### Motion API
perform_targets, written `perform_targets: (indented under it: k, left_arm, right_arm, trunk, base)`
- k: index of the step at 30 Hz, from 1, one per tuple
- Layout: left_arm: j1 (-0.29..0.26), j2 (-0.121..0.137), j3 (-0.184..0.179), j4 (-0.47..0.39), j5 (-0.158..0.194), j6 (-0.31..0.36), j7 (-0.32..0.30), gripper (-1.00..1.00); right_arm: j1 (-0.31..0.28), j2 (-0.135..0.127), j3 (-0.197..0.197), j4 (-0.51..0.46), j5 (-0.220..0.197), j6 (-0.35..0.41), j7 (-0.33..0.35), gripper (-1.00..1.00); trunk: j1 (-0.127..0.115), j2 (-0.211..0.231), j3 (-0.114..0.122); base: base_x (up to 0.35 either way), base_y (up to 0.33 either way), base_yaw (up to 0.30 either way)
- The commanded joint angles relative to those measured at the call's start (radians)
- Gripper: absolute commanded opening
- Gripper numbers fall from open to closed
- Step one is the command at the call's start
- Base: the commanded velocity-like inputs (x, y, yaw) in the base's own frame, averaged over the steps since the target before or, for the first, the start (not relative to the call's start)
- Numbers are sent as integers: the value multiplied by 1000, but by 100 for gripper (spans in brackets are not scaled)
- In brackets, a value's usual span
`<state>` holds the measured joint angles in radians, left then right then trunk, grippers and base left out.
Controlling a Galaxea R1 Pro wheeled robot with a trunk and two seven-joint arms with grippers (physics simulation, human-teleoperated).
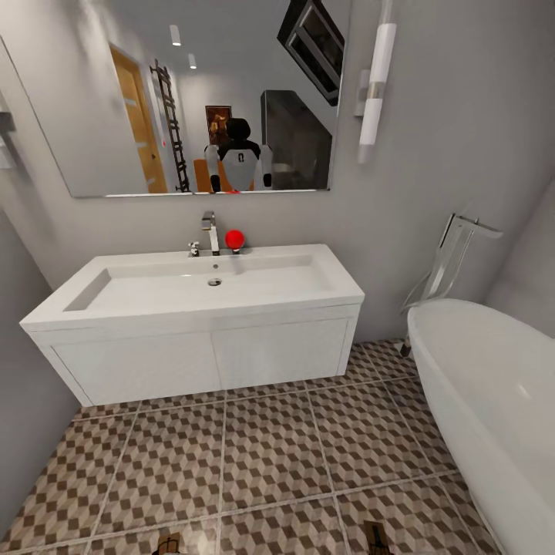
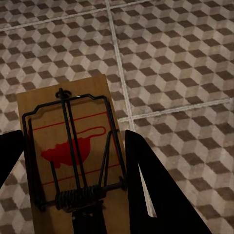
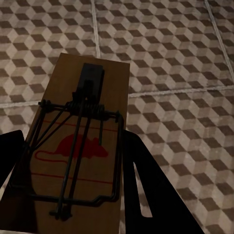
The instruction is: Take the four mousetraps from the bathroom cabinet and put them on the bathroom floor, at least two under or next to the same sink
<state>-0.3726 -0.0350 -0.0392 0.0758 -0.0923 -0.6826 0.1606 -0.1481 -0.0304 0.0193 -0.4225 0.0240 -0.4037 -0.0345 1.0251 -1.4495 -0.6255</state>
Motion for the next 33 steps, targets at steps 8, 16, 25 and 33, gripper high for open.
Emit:
perform_targets:
  k: [8, 16, 25, 33]
  left_arm:
    - [-2, 0, -4, 3, -11, -5, 10, -100]
    - [-2, -11, -3, 2, -11, -6, 11, -100]
    - [-2, -14, -2, 2, -10, -6, 15, -100]
    - [-2, -14, 1, -1, -11, -6, 16, -100]
  right_arm:
    - [0, 0, 2, 1, 2, -3, -7, -100]
    - [0, 0, 2, 1, 2, -3, -8, -100]
    - [0, 0, 2, 1, 2, -3, -8, -100]
    - [0, 0, 2, -7, 4, -2, -10, -100]
  trunk:
    - [0, 0, -1]
    - [0, 0, -1]
    - [0, 0, -1]
    - [0, 0, -1]
  base:
    - [0, 0, 0]
    - [0, 0, 0]
    - [0, 0, 0]
    - [0, 0, 0]
